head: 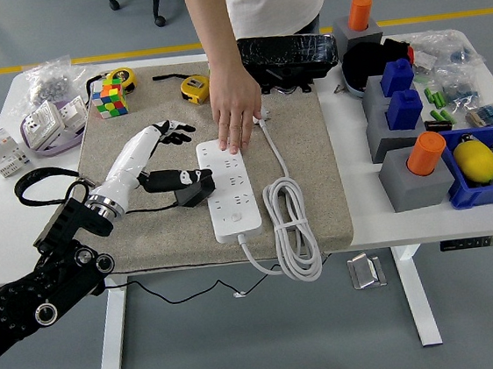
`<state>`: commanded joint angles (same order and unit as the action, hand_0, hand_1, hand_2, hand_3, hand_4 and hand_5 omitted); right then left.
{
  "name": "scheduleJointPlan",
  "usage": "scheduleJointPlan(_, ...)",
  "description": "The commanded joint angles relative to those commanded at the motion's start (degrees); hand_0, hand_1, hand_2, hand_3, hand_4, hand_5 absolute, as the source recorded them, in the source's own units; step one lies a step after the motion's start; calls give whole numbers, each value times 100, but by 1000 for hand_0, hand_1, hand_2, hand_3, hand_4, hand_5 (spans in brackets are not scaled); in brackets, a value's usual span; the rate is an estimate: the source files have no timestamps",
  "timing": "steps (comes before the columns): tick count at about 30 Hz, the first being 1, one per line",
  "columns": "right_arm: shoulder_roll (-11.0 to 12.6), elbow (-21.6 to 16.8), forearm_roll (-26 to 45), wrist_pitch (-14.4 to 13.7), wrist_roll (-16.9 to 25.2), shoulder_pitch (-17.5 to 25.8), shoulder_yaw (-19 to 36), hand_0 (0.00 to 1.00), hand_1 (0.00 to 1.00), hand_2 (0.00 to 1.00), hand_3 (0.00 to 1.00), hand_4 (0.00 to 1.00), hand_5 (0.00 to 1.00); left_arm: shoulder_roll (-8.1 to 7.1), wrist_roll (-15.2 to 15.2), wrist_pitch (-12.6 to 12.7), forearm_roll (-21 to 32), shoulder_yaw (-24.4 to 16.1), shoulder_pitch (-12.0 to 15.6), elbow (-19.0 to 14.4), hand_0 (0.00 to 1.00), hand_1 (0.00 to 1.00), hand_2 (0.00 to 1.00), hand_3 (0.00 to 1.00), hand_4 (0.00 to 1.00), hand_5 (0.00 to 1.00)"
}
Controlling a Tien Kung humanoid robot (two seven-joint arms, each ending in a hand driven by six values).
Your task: Put the plug near the board,insert it into the board,press the button,pull the plug out
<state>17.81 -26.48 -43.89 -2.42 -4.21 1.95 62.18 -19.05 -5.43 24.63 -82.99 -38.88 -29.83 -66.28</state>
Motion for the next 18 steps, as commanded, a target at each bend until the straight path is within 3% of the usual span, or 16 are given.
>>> scheduleJointPlan(1,2,-3,-2,-1,1,1,6,610,664,635,564,977,578,-66,94,6,-66,-16,98,-147,692,697,702,712,936,529)
scheduleJointPlan(6,20,-6,-5,-1,0,9,16,610,664,635,564,977,578,-263,369,-103,-208,66,391,-546,692,697,702,712,936,529)
scheduleJointPlan(7,23,-7,-7,-3,1,12,18,613,664,635,564,977,578,-298,443,-163,-242,90,456,-611,750,758,747,719,885,530)
scheduleJointPlan(18,27,-4,3,-1,5,-28,-32,613,663,635,564,976,578,-288,636,-356,-304,252,464,-649,768,779,763,716,856,538)
